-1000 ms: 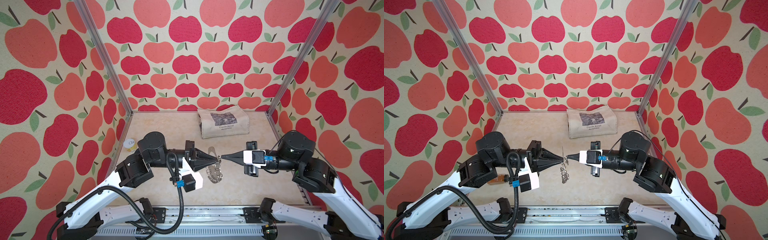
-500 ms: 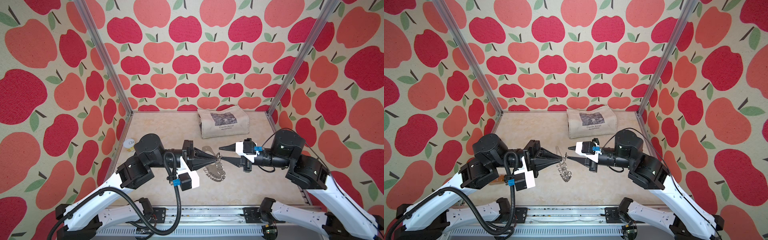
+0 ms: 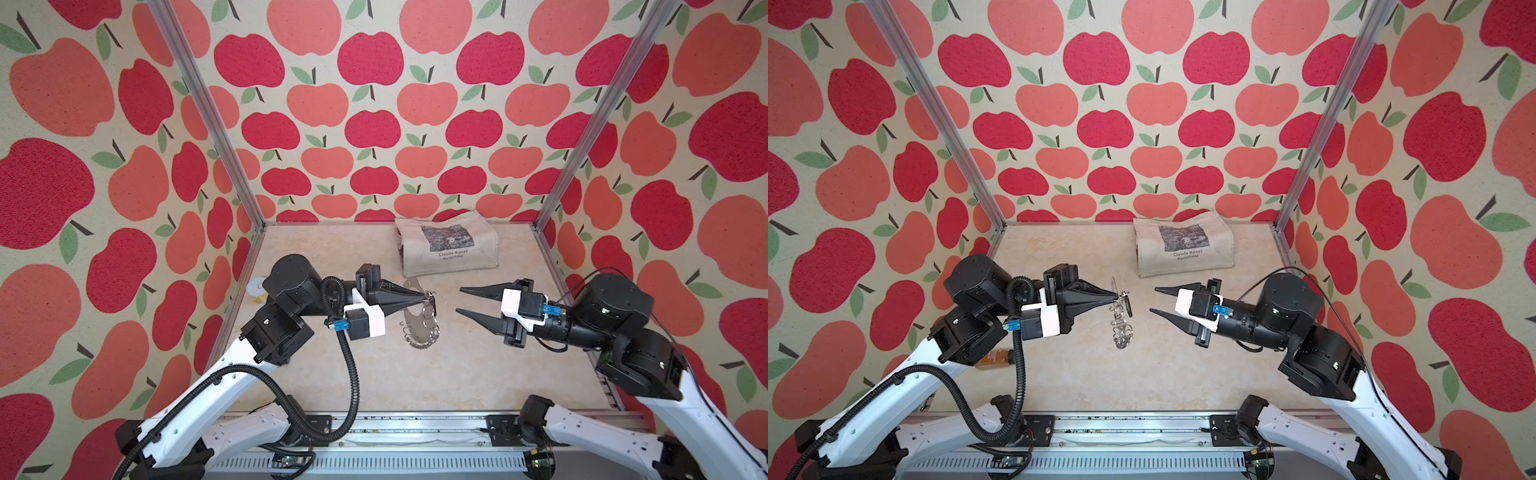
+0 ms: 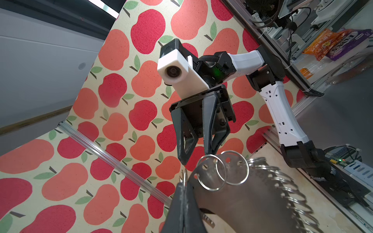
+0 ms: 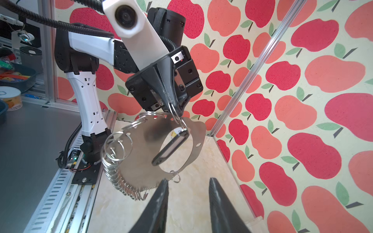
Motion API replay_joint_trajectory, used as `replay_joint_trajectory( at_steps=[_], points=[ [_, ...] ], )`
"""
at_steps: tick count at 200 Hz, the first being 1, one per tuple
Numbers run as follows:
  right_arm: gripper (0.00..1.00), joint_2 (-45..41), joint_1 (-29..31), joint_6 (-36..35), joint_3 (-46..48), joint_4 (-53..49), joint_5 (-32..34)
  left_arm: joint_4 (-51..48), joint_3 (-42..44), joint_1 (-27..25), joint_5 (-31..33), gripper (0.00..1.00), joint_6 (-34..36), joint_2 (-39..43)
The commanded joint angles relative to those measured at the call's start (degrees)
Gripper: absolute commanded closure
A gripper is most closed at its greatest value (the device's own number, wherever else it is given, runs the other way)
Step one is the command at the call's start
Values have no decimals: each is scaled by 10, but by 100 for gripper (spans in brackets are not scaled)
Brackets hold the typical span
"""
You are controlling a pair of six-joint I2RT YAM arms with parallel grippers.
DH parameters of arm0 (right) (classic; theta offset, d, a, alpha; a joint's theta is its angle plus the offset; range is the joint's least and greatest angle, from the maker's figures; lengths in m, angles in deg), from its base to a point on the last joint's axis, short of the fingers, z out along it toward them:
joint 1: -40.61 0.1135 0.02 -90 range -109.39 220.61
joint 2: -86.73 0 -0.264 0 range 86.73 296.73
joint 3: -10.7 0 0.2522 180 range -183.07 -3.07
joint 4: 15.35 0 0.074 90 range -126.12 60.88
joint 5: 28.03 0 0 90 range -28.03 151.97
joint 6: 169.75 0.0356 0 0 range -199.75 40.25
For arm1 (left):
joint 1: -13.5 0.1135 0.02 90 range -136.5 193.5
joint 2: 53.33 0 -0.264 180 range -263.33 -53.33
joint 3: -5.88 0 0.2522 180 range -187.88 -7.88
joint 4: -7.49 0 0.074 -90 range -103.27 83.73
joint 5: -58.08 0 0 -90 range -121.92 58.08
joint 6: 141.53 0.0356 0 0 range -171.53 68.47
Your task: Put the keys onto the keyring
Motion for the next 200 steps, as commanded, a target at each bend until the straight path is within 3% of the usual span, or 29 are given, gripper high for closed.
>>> replay_joint_trajectory(
  at_steps=[1, 18, 57, 200],
  points=[
    [74, 10, -2, -13, -23, 22, -25, 74, 3, 18, -63, 100, -81, -12],
    [79, 13, -2, -13, -26, 28, -49, 88, -2, 21, -82, 100, -100, -24],
    [78, 27, -3, -19, -32, 32, -68, 84, -19, 22, -113, 100, -123, -42],
    [74, 64, -2, -1, -40, 50, -110, 132, -10, 23, -127, 100, -162, -48]
  ],
)
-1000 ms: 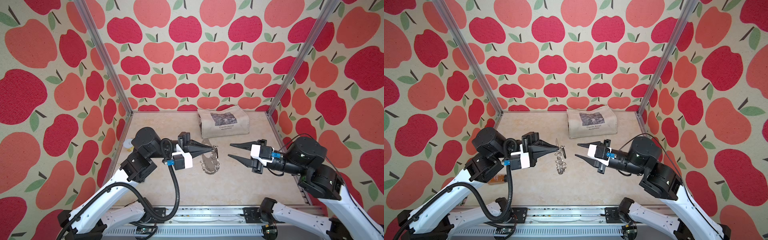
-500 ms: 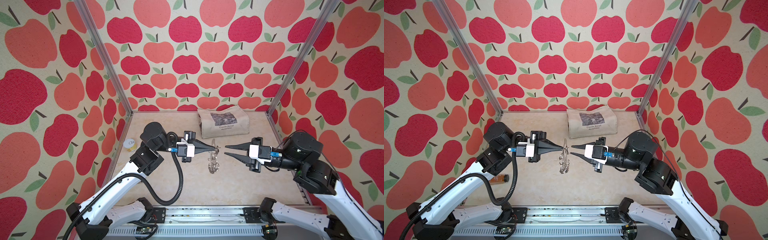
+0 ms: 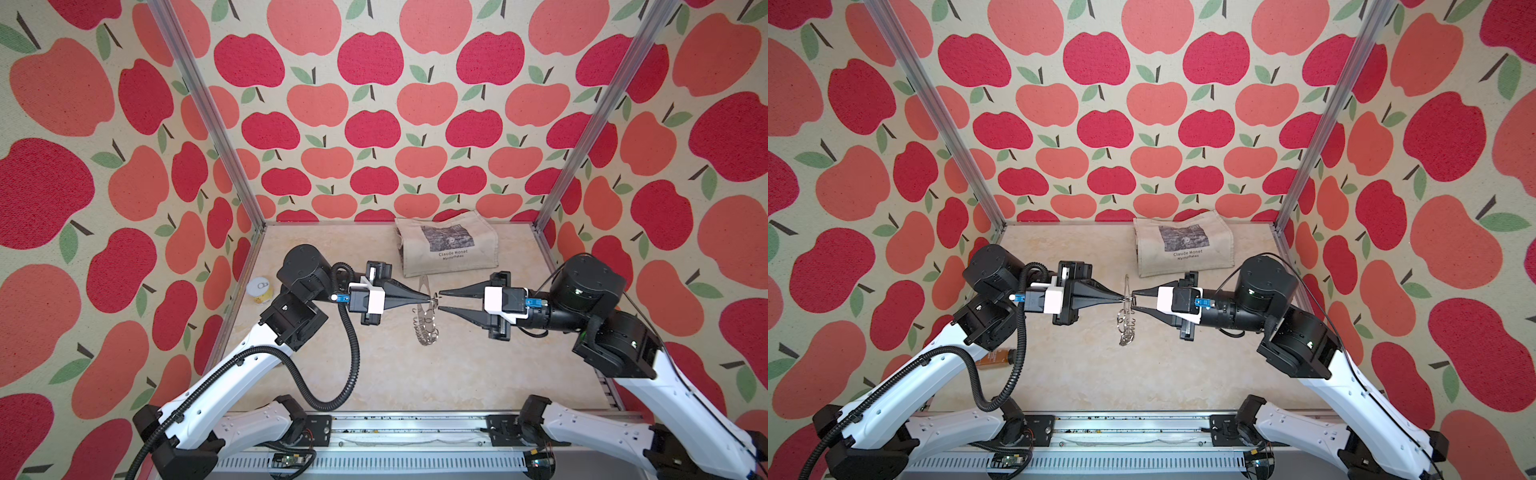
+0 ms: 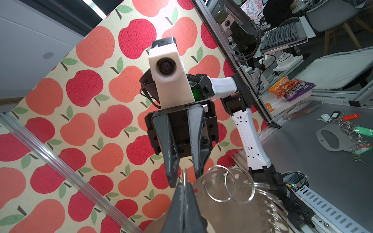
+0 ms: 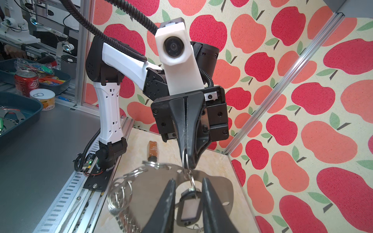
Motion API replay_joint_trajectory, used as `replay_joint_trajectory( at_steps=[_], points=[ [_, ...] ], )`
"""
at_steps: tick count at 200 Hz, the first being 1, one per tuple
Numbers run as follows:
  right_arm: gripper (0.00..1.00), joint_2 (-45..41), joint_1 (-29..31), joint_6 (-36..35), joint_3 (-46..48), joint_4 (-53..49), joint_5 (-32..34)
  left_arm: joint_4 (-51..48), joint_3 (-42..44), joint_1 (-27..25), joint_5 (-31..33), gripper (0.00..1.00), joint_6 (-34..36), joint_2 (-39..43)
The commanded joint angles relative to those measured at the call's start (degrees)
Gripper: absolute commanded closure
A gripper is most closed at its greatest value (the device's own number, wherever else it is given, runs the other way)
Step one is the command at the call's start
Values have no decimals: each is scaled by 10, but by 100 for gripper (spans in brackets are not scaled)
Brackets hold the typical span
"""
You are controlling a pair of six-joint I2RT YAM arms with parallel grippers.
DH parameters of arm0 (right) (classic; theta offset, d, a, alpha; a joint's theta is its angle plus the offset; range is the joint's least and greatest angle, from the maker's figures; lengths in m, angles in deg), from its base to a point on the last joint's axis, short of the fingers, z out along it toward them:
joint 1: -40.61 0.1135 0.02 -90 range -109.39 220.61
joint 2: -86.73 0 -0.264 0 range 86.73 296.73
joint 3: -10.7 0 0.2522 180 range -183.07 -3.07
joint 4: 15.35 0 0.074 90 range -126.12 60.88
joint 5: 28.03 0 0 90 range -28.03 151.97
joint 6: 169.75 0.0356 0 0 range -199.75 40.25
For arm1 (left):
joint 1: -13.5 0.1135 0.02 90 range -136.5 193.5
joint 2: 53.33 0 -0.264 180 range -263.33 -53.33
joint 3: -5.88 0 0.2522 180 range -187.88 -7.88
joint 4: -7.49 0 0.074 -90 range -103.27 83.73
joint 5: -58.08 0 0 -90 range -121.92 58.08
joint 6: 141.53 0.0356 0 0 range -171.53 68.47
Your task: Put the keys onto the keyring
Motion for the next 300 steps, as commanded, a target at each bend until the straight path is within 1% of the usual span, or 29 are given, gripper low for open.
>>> replay_joint_trajectory(
  at_steps=[1, 54, 107, 144, 161, 201, 227, 257, 288, 300],
  points=[
    [74, 2, -2, 13, -12, 16, -17, 38, -10, 3, -17, 100, -16, -1],
    [75, 8, -2, 21, -10, 25, -26, 41, -6, 3, -16, 100, -19, 2],
    [81, 12, -2, 26, -7, 39, -36, 43, -5, 3, -16, 100, -19, 3],
    [82, 13, -2, 32, -4, 42, -41, 44, -5, 3, -15, 100, -19, 3],
    [85, 15, -2, 31, -3, 43, -41, 45, -6, 2, -15, 100, -19, 5],
    [96, 15, -2, 35, -2, 48, -41, 46, -7, 3, -16, 100, -19, 5],
    [100, 17, -2, 35, -3, 46, -40, 46, -5, 3, -15, 100, -19, 7],
    [100, 19, -2, 35, -6, 41, -36, 42, -1, 2, -5, 100, -19, 9],
    [100, 21, -2, 27, -21, 14, -13, 37, 7, 2, 15, 100, -20, 16],
    [100, 23, -2, 23, -29, -4, 3, 27, 8, 2, 26, 95, -21, 20]
  ],
)
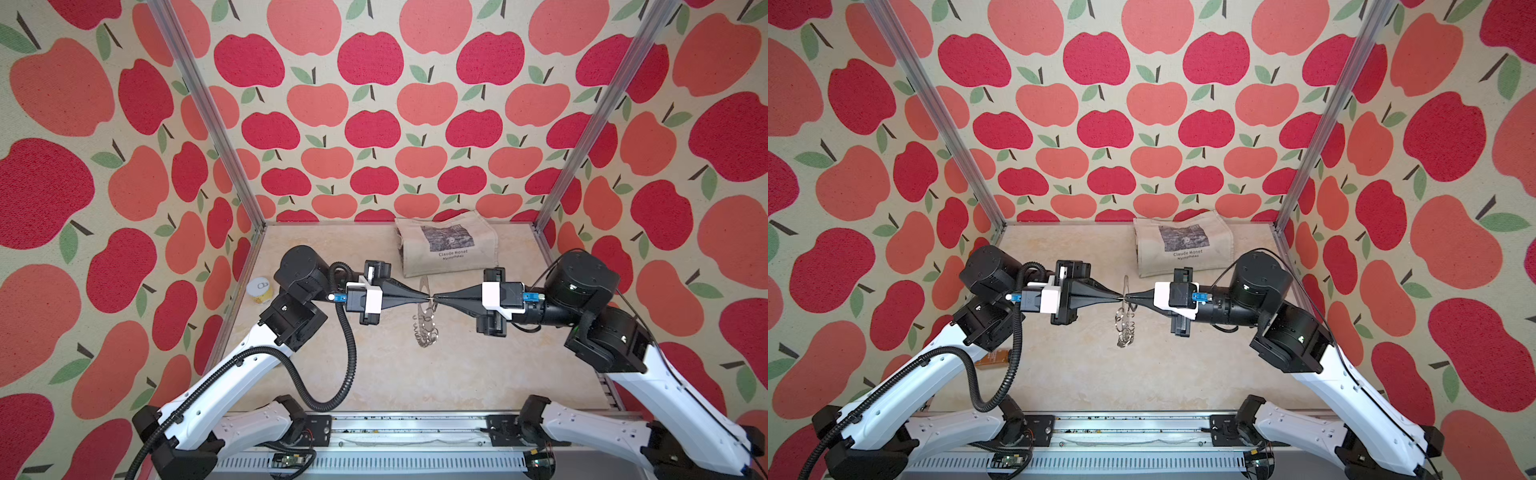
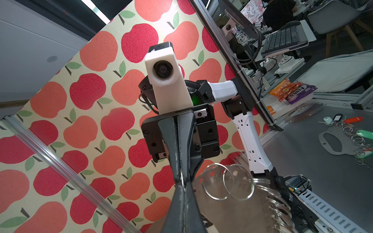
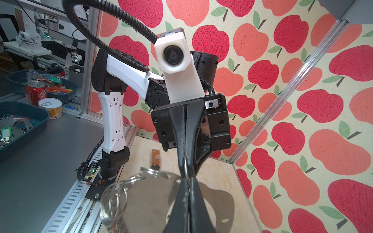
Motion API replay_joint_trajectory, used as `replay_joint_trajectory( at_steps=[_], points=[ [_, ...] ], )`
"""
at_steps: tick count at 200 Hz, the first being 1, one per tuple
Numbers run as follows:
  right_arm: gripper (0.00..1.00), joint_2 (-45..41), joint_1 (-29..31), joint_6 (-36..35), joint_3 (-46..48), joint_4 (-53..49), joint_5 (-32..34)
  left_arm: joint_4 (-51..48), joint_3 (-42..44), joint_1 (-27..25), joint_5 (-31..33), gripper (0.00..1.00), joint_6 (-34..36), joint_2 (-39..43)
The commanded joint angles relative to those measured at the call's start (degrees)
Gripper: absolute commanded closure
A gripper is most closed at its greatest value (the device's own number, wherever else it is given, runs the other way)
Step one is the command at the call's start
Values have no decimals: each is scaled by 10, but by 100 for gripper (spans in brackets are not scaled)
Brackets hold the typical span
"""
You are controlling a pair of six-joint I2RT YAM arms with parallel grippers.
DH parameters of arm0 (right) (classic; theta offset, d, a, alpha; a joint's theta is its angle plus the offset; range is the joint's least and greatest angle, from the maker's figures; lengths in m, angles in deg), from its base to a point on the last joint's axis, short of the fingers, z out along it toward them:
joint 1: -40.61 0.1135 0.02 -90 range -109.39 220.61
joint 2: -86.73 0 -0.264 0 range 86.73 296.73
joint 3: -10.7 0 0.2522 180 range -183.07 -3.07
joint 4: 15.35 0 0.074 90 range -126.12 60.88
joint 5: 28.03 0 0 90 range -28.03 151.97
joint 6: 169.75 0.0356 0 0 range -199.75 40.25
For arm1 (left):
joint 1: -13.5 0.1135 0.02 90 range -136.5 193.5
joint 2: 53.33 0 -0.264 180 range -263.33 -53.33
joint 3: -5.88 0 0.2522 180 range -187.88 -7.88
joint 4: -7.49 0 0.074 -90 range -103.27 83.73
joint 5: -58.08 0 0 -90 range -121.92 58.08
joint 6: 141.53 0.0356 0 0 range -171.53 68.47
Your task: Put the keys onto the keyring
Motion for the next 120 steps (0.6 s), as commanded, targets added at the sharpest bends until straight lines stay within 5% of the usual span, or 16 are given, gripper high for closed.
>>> replay_joint_trajectory(
  at_steps=[1, 120],
  points=[
    [100, 5, -2, 1, -25, -37, 26, 10, 5, 2, 19, 95, -6, 16],
    [100, 59, -1, -41, -155, -245, 157, -292, -110, -48, 165, 67, 70, -3]
  ],
)
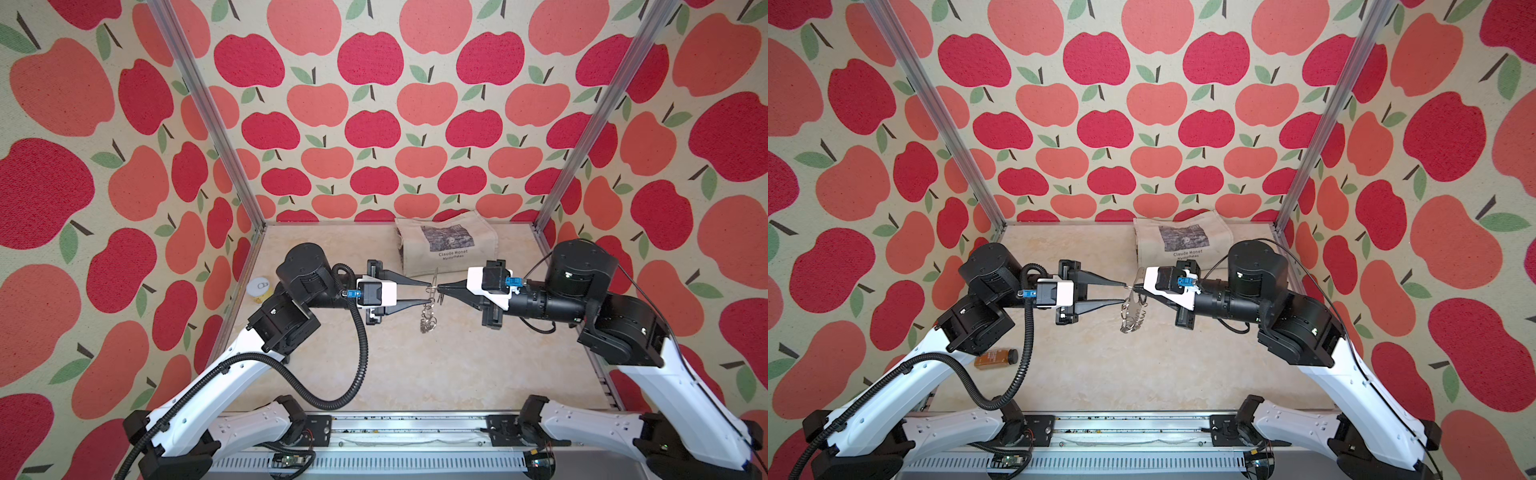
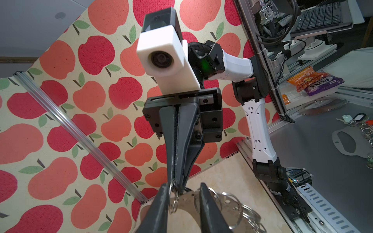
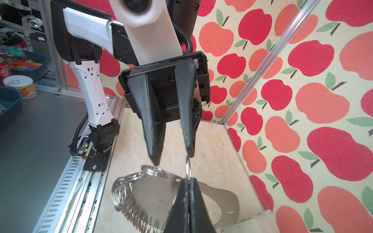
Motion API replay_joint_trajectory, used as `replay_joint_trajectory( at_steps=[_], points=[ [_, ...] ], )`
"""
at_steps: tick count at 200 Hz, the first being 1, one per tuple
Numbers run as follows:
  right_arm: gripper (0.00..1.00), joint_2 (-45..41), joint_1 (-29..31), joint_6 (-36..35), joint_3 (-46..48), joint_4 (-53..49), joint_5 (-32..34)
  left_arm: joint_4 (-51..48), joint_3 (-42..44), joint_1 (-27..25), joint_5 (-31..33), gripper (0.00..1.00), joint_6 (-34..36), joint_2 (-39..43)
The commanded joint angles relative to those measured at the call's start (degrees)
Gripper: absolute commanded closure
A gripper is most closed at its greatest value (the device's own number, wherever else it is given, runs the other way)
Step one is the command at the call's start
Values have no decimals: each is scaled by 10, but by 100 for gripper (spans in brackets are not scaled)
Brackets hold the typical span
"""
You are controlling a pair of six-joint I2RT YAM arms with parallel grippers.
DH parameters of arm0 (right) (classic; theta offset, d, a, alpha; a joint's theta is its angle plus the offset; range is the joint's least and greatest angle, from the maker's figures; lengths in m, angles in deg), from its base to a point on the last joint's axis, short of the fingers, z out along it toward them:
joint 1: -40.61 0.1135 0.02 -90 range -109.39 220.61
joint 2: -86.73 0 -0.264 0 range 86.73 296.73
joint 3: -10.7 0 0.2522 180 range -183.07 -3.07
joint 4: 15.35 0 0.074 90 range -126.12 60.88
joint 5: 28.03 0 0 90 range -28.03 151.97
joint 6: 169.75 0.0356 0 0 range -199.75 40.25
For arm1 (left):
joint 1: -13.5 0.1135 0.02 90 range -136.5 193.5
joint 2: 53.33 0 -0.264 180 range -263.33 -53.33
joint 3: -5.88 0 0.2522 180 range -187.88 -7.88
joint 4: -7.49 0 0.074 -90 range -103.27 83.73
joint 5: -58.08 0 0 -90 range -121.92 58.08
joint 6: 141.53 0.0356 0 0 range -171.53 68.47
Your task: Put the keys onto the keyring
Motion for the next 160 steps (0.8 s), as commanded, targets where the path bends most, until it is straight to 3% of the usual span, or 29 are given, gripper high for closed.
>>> replay_joint_trajectory(
  at_steps=[1, 42, 82, 160],
  points=[
    [100, 11, -1, -16, -35, -52, 40, -91, -44, -11, 39, 67, 17, -10],
    [100, 20, 0, -20, -48, -76, 52, -192, -118, -24, 75, 64, 7, -60],
    [100, 22, 1, -22, -51, -80, 55, -241, -155, -34, 105, 77, 21, -82],
    [100, 19, 2, -23, -46, -76, 54, -268, -172, -42, 135, 82, 41, -90]
  ],
)
